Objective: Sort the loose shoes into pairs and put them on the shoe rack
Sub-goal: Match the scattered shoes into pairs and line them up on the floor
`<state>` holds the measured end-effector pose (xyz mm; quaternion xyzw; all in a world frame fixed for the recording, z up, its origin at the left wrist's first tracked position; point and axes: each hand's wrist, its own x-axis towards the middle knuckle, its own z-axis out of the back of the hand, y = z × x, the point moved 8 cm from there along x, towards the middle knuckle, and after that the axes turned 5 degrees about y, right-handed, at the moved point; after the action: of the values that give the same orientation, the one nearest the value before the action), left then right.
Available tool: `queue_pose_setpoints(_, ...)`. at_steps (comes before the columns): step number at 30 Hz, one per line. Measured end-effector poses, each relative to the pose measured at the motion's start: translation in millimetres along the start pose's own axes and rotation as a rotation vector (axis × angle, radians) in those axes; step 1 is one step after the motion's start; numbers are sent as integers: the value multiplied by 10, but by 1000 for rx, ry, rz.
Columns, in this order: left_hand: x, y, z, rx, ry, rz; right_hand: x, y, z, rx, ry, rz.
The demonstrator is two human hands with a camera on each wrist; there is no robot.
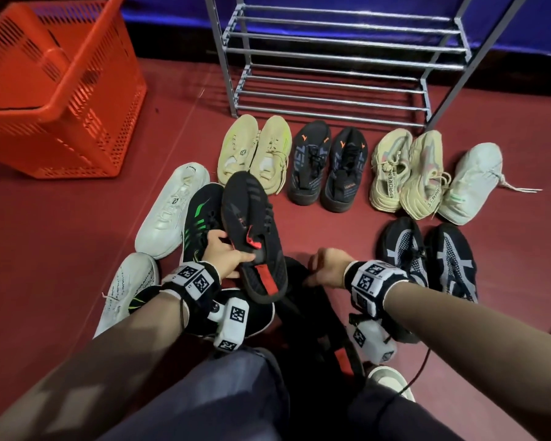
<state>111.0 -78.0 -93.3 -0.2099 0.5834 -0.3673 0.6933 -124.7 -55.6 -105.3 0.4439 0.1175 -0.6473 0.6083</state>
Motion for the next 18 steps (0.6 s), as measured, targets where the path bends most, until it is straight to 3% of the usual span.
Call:
queue_pose_setpoints(3,13,55,99,-3,-19,41,-78,7,-289,-280,137,-18)
queue_pose_setpoints(6,20,106,143,-23,-19,56,-60,-48,-414,-315,79,-56)
queue_pose_setpoints(13,22,122,161,-39,-10,42,-165,-299,-210,-97,19,-175)
queue_pose_setpoints(18,14,123,147,-27,12,4,-223,-658,323,327,-298,-263)
